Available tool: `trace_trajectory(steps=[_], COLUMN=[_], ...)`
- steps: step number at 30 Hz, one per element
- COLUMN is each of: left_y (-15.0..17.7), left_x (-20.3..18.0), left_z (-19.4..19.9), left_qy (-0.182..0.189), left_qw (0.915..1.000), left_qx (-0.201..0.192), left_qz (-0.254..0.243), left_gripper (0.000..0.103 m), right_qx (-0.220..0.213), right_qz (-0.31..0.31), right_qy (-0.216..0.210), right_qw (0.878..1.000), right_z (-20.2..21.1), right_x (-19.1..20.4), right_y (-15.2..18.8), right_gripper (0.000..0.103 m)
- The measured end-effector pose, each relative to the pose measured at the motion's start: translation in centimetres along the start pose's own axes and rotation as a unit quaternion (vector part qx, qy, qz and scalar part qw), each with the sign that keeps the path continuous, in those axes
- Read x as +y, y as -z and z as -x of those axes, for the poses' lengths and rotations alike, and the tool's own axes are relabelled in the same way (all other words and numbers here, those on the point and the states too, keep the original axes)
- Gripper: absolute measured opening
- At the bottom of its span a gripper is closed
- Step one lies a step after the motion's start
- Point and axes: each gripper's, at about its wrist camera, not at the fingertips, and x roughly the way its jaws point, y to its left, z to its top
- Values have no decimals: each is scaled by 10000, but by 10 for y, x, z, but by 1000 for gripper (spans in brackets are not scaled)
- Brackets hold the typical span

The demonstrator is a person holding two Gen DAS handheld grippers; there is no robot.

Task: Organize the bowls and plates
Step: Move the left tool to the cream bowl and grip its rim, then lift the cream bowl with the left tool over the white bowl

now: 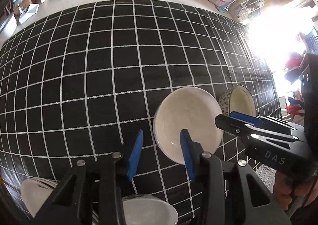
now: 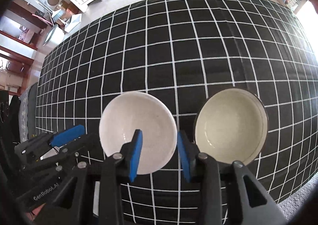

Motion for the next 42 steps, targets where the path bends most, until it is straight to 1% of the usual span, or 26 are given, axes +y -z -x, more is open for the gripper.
trace_trajectory(steps=[1,3,5,7,10,13,14,16,17,18,19,21,23,27,31,34,39,41,42], left_y=[0,1,2,3,5,5,4,4,6,5,5,4,4,6,7,12,19,22,25], left_x=[1,2,4,5,5,7,1,-1,-2,-2,-2,-3,-3,-5,-11,-17,-22,-25,-26], left_z=[-1,-5,-7,-8,-13,-17,-22,-27,-29,-30,-30,-35,-40,-46,-50,-50,-52,-54,-53], left_qy=[-11,-38,-50,-9,-84,-103,-110,-123,-150,-176,-189,-183,-225,-305,-432,-499,-496,-505,-514], left_qw=[10000,10000,10000,10000,9999,9998,9998,9997,9997,9996,9996,9996,9995,9992,9985,9979,9981,9981,9980], left_qx=[13,59,59,83,93,125,147,170,174,174,176,179,179,152,116,122,161,175,175], left_qz=[5,-8,-18,-23,-78,-69,-65,-78,-104,-127,-148,-137,-146,-204,-319,-406,-321,-321,-327], left_gripper=[35,28,26,26,26,24,22,22,22,17,14,10,9,8,8,8,7,7,7], right_qx=[2,19,11,11,44,79,84,101,99,99,99,89,105,132,113,103,151,147,137], right_qz=[-17,-89,-65,-16,-56,-47,-29,-1,-5,22,66,137,144,93,170,158,46,39,39], right_qy=[1,15,168,272,244,266,289,307,313,339,396,458,441,285,312,321,260,267,277], right_qw=[10000,10000,9998,9996,9997,9996,9995,9995,9995,9994,9991,9988,9989,9995,9993,9993,9995,9995,9995], right_z=[-1,-5,-7,-8,-10,-14,-14,-16,-16,-17,-18,-20,-21,-22,-22,-18,-10,-4,-3], right_x=[-2,-7,-12,-20,-24,-22,-23,-26,-26,-31,-31,-35,-34,-40,-42,-50,-52,-52,-45], right_y=[-1,-3,-4,-3,-5,-5,-5,-4,-4,-1,0,2,2,5,8,20,42,50,49], right_gripper=[38,38,38,38,35,29,27,25,22,20,19,14,12,11,9,9,9,9,9])
